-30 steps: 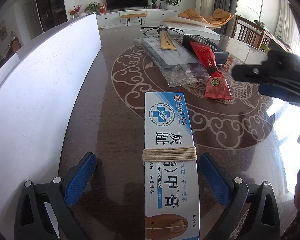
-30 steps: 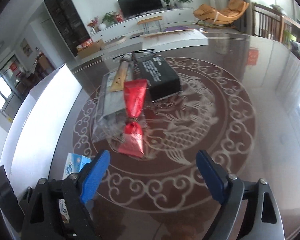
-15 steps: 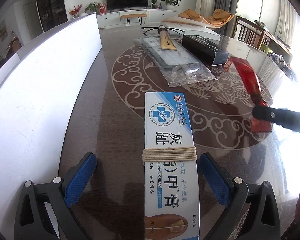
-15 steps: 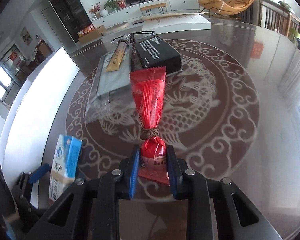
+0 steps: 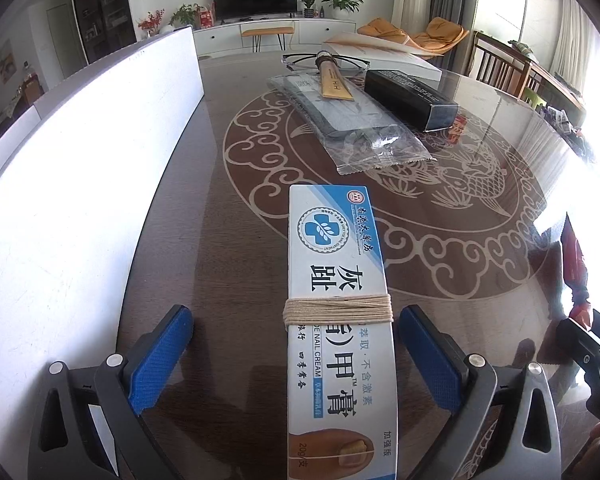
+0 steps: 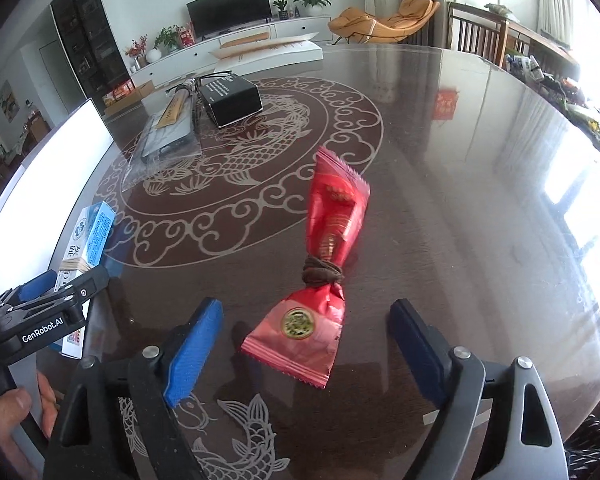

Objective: Organize objects
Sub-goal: 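Hold the nail cream box in the left tool while the right tool reaches the red packet, then close the right tool on the red snack packet and lift it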

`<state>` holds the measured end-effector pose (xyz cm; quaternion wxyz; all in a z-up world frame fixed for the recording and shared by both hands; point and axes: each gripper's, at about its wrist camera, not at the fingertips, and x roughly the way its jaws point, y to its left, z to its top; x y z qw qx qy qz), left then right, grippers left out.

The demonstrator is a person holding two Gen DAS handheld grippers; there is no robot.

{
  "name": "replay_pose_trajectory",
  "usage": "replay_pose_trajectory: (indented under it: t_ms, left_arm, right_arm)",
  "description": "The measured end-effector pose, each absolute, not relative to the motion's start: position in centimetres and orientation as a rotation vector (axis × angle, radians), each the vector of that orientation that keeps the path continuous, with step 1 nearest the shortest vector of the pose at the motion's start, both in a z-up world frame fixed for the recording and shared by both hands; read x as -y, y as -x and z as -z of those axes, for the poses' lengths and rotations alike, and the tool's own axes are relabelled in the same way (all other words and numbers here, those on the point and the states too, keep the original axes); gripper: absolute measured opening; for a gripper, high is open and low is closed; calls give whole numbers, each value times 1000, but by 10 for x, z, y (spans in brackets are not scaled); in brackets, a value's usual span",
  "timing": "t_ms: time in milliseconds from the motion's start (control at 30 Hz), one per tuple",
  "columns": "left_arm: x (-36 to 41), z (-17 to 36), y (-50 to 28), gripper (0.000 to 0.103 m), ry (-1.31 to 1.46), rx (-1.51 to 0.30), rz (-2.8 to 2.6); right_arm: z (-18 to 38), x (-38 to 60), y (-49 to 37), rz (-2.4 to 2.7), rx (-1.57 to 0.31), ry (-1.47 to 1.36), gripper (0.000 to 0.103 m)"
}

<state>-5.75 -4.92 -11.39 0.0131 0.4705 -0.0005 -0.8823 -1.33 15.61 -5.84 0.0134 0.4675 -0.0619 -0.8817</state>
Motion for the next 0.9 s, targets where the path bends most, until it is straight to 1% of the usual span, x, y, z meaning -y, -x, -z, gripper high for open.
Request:
replay_pose_trajectory:
  t_ms: [67, 167, 233, 333, 900]
  left_arm:
    - [49, 114, 58, 103, -1466, 3, 2748]
    - [50, 114, 59, 103, -1465, 2, 2748]
    - [50, 114, 59, 103, -1465, 2, 2748]
    - [51, 114, 59, 103, -1465, 2, 2748]
    - [52, 114, 60, 103, -1465, 2, 2749]
  right_arm:
    - [59, -156, 13, 2752, 185, -1451, 89]
    - [62, -152, 13, 2743, 161, -1467, 103]
    - [64, -147, 14, 2749, 111, -1483, 103]
    - [69, -136, 15, 2763, -17, -1517, 103]
    - [70, -137, 14, 2759, -13, -1509, 103]
